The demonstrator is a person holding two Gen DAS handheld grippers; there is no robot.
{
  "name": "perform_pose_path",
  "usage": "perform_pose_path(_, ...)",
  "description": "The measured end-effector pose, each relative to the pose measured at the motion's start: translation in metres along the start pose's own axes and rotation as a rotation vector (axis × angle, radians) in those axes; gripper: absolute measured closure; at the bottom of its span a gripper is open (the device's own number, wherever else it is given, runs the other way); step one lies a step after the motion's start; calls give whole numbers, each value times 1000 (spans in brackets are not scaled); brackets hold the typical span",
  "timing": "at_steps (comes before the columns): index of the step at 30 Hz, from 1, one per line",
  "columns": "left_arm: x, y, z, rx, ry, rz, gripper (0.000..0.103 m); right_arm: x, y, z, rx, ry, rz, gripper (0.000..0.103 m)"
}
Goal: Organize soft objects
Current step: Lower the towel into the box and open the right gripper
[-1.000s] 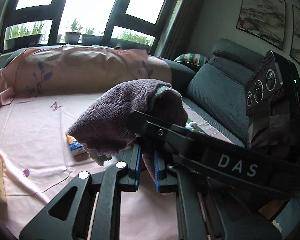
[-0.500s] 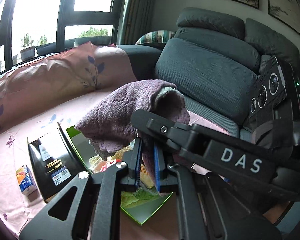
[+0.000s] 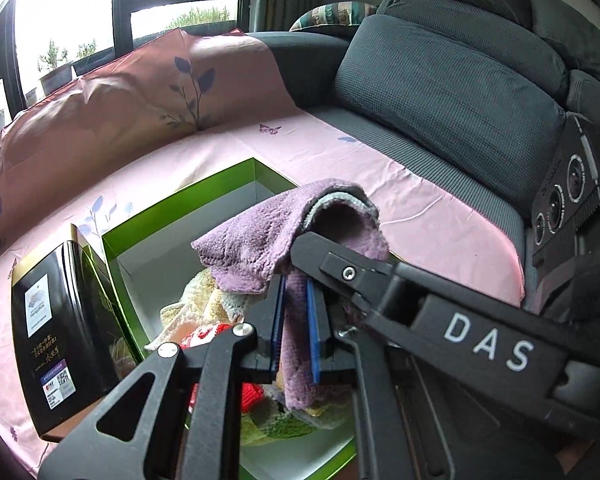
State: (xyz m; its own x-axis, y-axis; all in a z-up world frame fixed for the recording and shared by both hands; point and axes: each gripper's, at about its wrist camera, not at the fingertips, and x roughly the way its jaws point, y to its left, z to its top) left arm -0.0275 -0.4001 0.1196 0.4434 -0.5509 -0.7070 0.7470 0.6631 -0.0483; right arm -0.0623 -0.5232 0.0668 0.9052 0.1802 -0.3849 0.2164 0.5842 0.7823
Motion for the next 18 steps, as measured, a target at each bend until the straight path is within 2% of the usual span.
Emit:
perform_pose_path(5, 9, 3, -1, -36, 17, 0, 95, 1, -4, 0, -9, 13, -52, 78)
perform_pose_path(9, 4, 0, -3, -21, 8, 12, 91, -2, -4, 0, -12, 21, -99, 78)
perform_pose_path(12, -10, 3, -5, -25, -13, -1, 83, -7, -2, 1, -15, 14, -141, 64)
perform_pose_path(14, -23, 8, -6, -31, -30, 5, 64, -12, 5, 0, -64, -5, -182, 54)
perform_pose_path(15, -32, 11, -6, -38, -41, 4, 57, -15, 9, 0, -85, -11, -199, 50)
perform_pose_path(16, -40, 13, -7, -44, -55, 5, 49, -19, 13, -2, -100, -17, -209, 41)
perform_pose_path(17, -49, 16, -9, -47, -70, 9, 44, -23, 16, -3, -113, -28, -209, 31)
perform_pose_path(18, -58, 20, -10, -52, -88, 11, 41, -27, 19, -3, -122, -40, -203, 27)
